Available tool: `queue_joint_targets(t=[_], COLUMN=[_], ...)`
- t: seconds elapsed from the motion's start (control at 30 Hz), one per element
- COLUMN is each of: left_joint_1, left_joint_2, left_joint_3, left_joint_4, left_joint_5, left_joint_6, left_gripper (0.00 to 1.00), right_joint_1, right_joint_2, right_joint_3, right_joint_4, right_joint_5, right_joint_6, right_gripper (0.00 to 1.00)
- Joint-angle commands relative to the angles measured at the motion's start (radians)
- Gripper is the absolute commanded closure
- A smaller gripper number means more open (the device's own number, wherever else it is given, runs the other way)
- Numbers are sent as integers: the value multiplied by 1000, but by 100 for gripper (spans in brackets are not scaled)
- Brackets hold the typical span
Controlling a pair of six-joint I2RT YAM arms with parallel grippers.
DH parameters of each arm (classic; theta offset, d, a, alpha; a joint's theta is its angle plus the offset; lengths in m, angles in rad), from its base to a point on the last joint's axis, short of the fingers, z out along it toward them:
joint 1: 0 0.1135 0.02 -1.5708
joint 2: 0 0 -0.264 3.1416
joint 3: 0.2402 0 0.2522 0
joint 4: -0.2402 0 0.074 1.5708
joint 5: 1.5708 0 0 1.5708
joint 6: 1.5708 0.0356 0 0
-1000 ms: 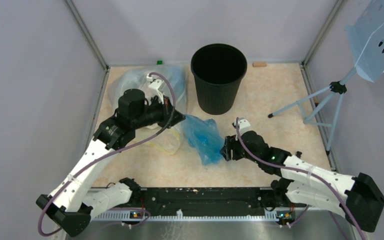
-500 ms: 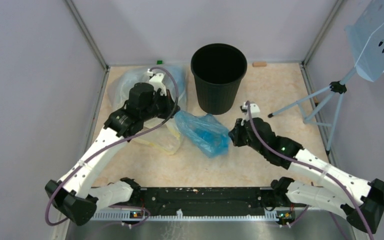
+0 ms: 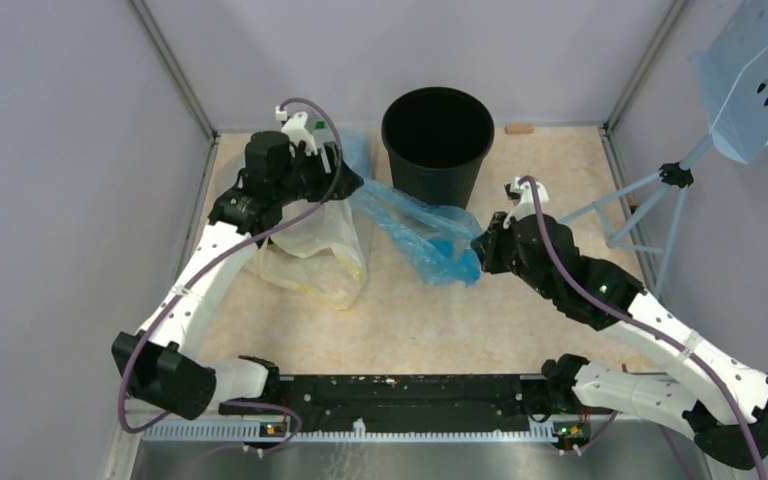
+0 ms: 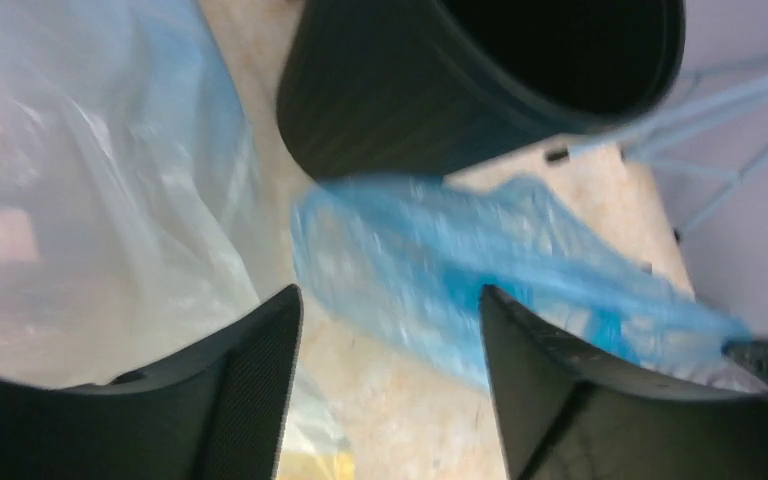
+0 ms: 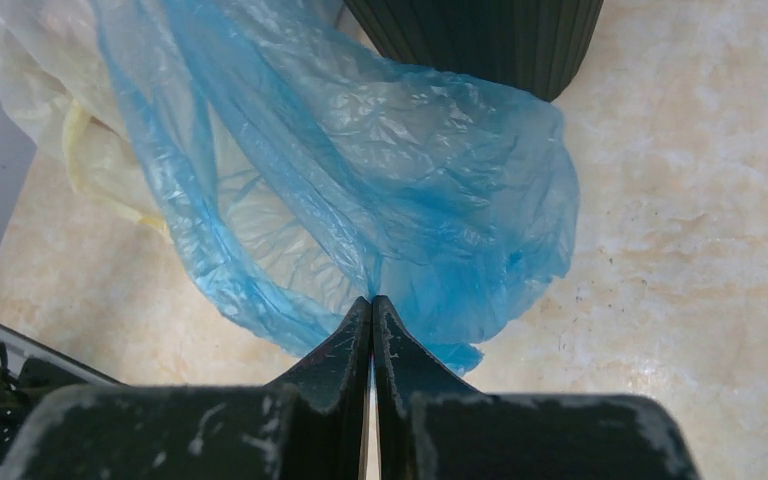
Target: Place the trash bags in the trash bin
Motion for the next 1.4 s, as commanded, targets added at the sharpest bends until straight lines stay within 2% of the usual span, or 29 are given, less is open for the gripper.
queue_joint_targets(t=[0.0,0.13,0.17,0.2,0.3,0.4,0.5,0.6,0.63,0.67,0.77,0.83,0.93,1.0,1.13,1.17,1.2,1.23,1.3,1.37], left_joint_1=[-3,-4,-4,-4,-4,-4,-4,-4,-6,-5,-12,-35,-96,-169,-303,-335,-365,-406,-453,-510], left_joint_2=[-110,-267,-314,-361,-528,-679,-813,-896,-891,-868,-736,-656,-595,-577,-531,-508,-483,-459,-407,-353], left_joint_3=[-142,-324,-361,-404,-541,-721,-901,-1067,-1085,-1065,-921,-859,-823,-827,-888,-900,-906,-905,-889,-872], left_joint_4=[46,36,26,25,66,183,271,570,629,622,413,361,355,361,459,518,542,568,575,575], left_joint_5=[174,169,154,147,166,171,81,115,127,137,177,185,155,74,-31,-53,-72,-106,-160,-228], left_joint_6=[-63,-202,-241,-284,-444,-638,-860,-929,-924,-895,-763,-730,-727,-747,-841,-854,-858,-864,-873,-882], left_gripper=[21,13,5,2,1,1,1,1,2,2,1,1,1,1,2,11,26,35,45,47], right_joint_1=[-4,-5,-4,-4,-4,-4,-4,-4,-4,-4,-4,-4,-4,-4,-4,-4,-4,-4,-4,-5], right_joint_2=[23,47,52,59,85,108,121,122,121,121,119,120,119,118,117,118,117,117,117,115], right_joint_3=[-2,-32,-39,-51,-75,-92,-106,-122,-124,-128,-139,-146,-152,-156,-162,-164,-166,-168,-169,-171], right_joint_4=[7,67,85,107,152,179,199,207,207,207,207,209,206,203,208,209,210,210,208,205], right_joint_5=[-15,-59,-74,-89,-131,-156,-173,-185,-187,-186,-190,-190,-177,-170,-170,-172,-175,-175,-179,-181], right_joint_6=[6,17,18,20,26,29,37,42,43,45,48,49,57,61,64,65,64,62,59,58], right_gripper=[100,100,100,100,100,100,100,100,100,100,100,100,100,100,100,100,100,100,100,100])
